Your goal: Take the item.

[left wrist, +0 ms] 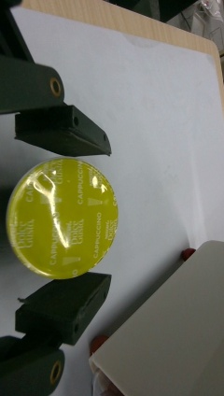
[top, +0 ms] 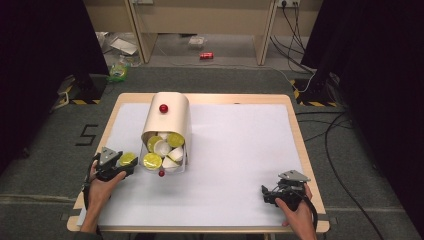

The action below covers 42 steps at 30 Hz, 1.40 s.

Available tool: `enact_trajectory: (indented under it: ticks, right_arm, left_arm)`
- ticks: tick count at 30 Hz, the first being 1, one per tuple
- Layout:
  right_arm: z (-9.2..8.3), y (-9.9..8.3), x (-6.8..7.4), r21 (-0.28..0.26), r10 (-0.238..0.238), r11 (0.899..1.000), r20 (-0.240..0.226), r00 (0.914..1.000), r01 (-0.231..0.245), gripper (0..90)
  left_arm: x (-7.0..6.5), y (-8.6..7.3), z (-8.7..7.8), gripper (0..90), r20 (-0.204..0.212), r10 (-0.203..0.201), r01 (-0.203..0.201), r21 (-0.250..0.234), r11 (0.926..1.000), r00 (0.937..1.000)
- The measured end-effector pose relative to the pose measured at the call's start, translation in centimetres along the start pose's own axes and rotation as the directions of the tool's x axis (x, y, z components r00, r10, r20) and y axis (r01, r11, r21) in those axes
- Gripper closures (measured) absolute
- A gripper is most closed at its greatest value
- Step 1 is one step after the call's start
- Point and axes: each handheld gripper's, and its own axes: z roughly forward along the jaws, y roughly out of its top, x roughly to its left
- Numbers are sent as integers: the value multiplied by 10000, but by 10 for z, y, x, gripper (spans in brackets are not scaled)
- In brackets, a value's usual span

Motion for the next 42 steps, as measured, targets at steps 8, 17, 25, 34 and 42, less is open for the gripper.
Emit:
enact_trajectory:
  ticks: [8,17,25,34,42]
  right_arm:
    - [0,0,0,0,2,10000,-4,10000,-2,13]
    - [0,0,0,-14,-10,10000,7,10000,10,14]
    - [0,0,0,-3,0,10000,-8,10000,0,14]
    - [0,0,0,-5,-10,10000,-4,10000,10,15]
    - [0,0,0,-7,-15,10000,-2,10000,15,16]
  left_arm:
    - [-4,9,-9,260,156,44,-40,-243,9997,9999]
    - [-7,22,-24,257,185,-45,54,-496,9988,9998]
    - [-9,26,-31,257,245,-67,81,-539,9985,9997]
    - [-10,31,-39,257,324,-62,84,-671,9977,9995]
    - [-13,36,-45,253,470,-30,66,-773,9970,9989]
